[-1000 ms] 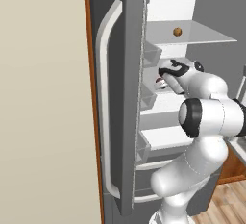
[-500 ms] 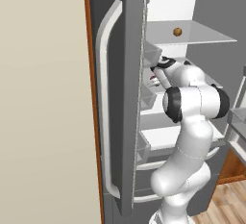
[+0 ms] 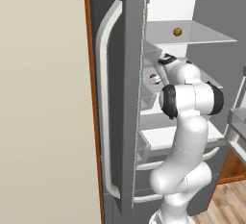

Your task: Move the apricot and sweet potato from the top shelf to the second highest shelf to make space. Then, place the pitcher from the counter on the cleared top shelf.

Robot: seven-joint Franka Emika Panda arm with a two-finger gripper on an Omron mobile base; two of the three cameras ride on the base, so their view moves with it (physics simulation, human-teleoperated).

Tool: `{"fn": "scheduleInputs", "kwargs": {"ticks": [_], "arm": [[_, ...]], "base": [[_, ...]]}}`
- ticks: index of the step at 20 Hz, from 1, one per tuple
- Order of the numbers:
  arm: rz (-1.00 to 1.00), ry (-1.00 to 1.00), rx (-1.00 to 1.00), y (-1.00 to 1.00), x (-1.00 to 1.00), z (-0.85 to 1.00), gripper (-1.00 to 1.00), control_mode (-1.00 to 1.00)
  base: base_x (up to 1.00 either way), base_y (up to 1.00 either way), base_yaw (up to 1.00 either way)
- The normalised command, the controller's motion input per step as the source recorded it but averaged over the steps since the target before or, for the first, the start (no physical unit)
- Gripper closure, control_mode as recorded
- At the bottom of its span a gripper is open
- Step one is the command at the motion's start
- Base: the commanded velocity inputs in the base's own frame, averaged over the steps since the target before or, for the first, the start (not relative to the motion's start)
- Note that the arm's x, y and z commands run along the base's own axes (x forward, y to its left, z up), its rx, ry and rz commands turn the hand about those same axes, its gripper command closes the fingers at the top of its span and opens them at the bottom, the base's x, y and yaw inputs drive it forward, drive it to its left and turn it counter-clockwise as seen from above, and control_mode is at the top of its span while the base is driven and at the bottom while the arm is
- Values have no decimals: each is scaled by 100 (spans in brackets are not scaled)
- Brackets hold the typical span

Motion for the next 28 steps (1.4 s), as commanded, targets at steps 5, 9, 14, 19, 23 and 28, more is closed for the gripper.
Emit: {"fn": "scheduleInputs", "kwargs": {"ticks": [5,9,14,19,23,28], "arm": [[5,-6,0,0,0,0,-100,-100],[6,-5,0,3,-31,10,-100,-100],[0,-2,0,0,-51,56,-100,-100],[0,2,-1,-2,-57,88,-100,-100],[0,3,-8,0,-92,56,-100,-100],[0,1,-10,-3,-100,11,-100,-100]], "base": [[0,0,0],[0,0,0],[0,0,0],[0,0,0],[0,0,0],[0,0,0]]}}
